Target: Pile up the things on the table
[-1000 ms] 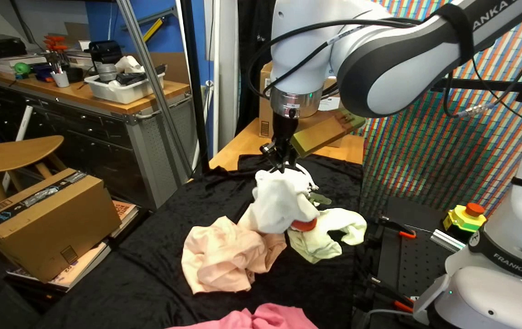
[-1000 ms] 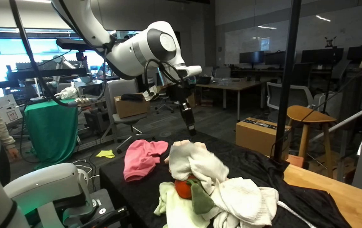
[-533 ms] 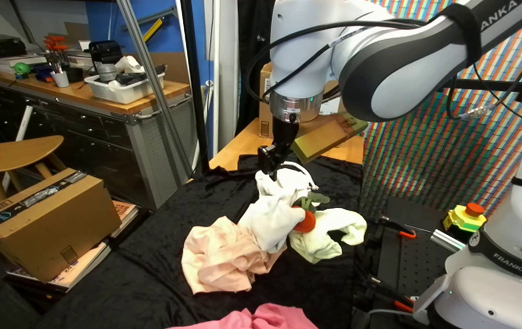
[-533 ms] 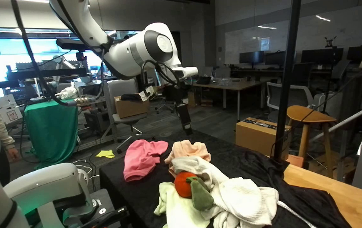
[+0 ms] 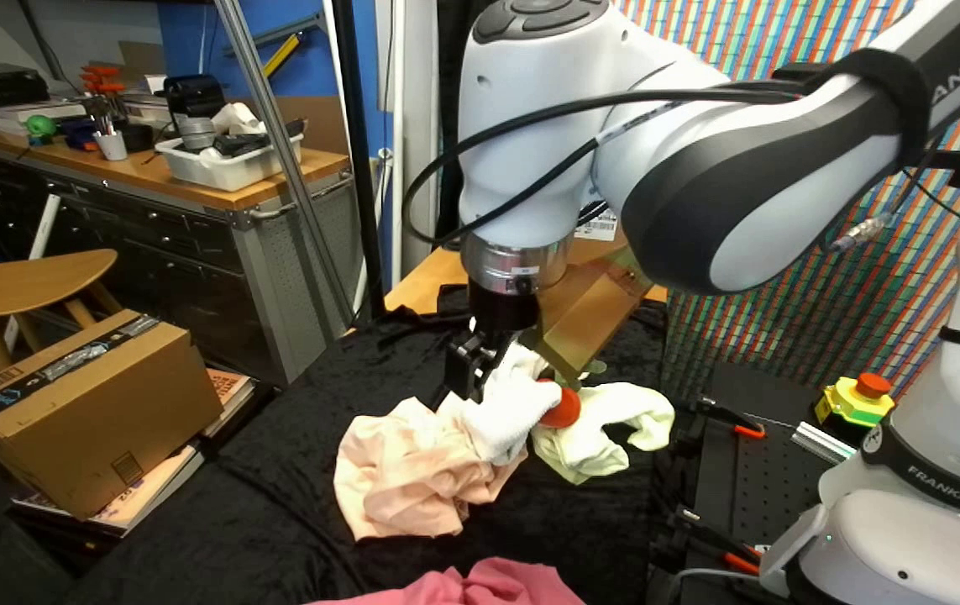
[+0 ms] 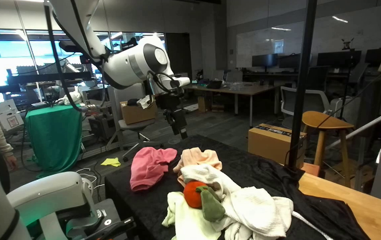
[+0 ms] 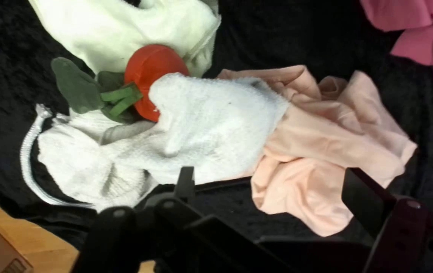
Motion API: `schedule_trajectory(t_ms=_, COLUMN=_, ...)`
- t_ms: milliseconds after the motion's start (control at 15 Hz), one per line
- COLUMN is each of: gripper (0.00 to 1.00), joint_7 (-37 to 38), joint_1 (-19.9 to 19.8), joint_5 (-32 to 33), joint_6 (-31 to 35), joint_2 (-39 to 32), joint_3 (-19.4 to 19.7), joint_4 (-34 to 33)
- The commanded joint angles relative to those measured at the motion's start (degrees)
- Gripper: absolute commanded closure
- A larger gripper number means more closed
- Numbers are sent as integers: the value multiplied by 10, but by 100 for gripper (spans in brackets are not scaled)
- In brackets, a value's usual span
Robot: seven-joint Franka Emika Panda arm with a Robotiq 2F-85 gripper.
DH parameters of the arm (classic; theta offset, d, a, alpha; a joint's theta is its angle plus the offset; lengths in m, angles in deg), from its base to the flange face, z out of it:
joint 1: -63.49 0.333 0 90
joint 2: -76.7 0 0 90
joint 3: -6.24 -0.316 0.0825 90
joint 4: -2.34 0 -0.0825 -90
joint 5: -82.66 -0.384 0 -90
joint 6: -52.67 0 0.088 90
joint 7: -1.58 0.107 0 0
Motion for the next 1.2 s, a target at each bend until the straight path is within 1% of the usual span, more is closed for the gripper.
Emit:
schedule_trajectory(t_ms=0, gripper=0, joint_7=-70, joint_1=21, joint_5=-9, joint_6=26, joint_2=-65, joint_3=-9, joint_4=-48)
schedule_trajectory(t_ms=400, gripper=0, joint_7=-160, joint_1=55, joint_5=-11, joint_6=37, joint_2=-155, joint_3=-2, joint_4=-117)
schedule_trajectory(t_ms=800, gripper=0, joint_7=-217, joint_1=78, joint_5=-24, joint_6=30, joint_2=-229, joint_3=14, joint_4=-179)
schedule_trajectory(t_ms=1133, gripper=0, joint_7=-215, joint_1=108, joint_5=-33, joint_6=14, joint_2=-286, joint_3=37, joint_4=-227)
